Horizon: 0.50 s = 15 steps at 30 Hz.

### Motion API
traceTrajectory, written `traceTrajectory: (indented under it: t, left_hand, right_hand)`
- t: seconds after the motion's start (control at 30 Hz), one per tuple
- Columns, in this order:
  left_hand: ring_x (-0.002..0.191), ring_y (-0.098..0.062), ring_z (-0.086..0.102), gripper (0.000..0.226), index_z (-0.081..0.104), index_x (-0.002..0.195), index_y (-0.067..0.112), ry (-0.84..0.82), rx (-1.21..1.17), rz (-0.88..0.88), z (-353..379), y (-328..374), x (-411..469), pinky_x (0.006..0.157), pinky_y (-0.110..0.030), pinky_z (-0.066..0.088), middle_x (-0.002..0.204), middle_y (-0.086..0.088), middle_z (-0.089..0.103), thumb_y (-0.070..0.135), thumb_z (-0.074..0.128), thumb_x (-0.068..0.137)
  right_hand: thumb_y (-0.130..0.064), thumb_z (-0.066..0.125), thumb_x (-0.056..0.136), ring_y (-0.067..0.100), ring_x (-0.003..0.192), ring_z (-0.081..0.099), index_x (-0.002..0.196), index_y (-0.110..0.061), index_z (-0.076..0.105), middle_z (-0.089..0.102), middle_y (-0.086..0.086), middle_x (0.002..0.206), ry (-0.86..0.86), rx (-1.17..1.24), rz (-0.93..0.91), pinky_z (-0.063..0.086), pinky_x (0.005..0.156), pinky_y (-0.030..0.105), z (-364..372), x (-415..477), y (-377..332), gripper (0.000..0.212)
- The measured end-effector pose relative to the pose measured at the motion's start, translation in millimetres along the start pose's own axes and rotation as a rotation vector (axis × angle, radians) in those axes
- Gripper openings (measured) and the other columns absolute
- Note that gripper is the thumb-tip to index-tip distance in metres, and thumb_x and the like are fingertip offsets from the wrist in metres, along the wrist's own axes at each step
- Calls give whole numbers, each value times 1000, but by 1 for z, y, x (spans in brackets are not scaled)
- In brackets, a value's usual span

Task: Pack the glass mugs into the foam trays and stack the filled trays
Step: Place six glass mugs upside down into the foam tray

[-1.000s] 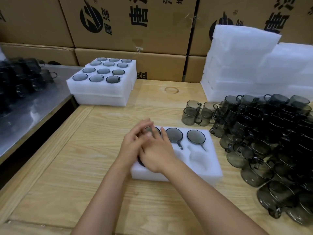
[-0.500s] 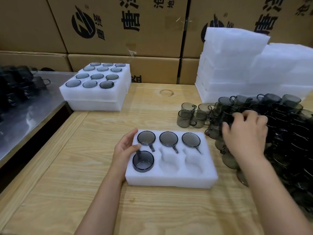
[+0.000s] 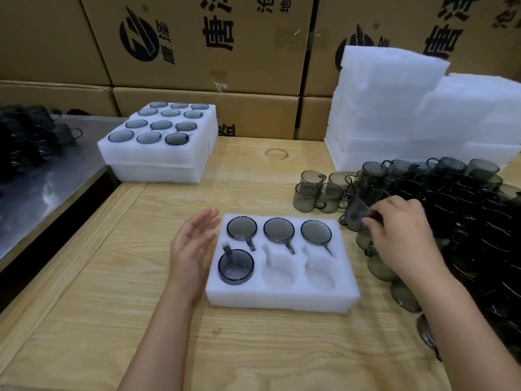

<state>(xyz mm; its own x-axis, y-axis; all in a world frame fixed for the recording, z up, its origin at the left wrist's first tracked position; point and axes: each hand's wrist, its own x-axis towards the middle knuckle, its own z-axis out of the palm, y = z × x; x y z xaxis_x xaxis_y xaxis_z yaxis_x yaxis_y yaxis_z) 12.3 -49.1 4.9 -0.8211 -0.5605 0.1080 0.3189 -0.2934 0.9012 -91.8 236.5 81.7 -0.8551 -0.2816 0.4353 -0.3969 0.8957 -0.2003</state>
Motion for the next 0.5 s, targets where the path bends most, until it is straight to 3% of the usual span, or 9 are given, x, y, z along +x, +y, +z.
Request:
traceTrajectory:
  t: [0.07, 0.13, 0.23, 0.3, 0.4, 0.5]
  left_hand:
    - [121, -26, 56, 39, 57, 118, 12, -40, 111, 157, -2, 12, -5, 97, -33, 44, 122, -2, 65, 0, 52, 82]
    - [121, -21, 56, 45, 56, 122, 15, -188, 268, 259, 3, 21, -14, 100, -30, 43, 124, 0, 65, 10, 59, 78]
    - [124, -14, 54, 52, 55, 127, 26, -467, 525, 245, 18, 23, -29, 101, -25, 42, 128, 7, 62, 25, 66, 76]
    - [126, -6, 50, 59, 49, 133, 33, -559, 640, 215, 23, 21, -34, 100, -21, 41, 130, 17, 59, 31, 67, 76]
    - [126, -9, 51, 67, 47, 137, 25, -578, 631, 195, 21, 22, -32, 101, -25, 42, 129, 14, 59, 31, 71, 74]
    - [111, -10, 61, 63, 57, 123, 26, -476, 565, 193, 21, 23, -30, 90, -20, 47, 116, 10, 66, 28, 80, 64]
  right_hand:
    - [-9, 69, 82, 25, 85, 41, 90, -2, 68, 63, 12, 94, -39, 141, -168, 29, 78, 29, -11, -9, -23, 11]
    - [-14, 69, 82, 18, 84, 40, 88, -7, 68, 62, 2, 91, -161, 259, -331, 28, 73, 21, -20, -17, -48, 9]
    - [-20, 65, 86, 11, 84, 37, 87, -14, 66, 55, -10, 87, -302, 384, -480, 29, 77, 10, -25, -23, -81, 7]
    - [-20, 62, 89, 9, 86, 33, 90, -16, 65, 52, -13, 88, -327, 408, -541, 28, 78, 9, -22, -26, -93, 6]
    - [-17, 60, 90, 10, 90, 33, 96, -14, 64, 58, -7, 99, -368, 386, -615, 25, 79, 12, -16, -27, -100, 8]
    - [-11, 65, 85, 13, 104, 42, 108, -15, 64, 53, -1, 119, -269, 450, -511, 30, 88, 13, -12, -29, -101, 23]
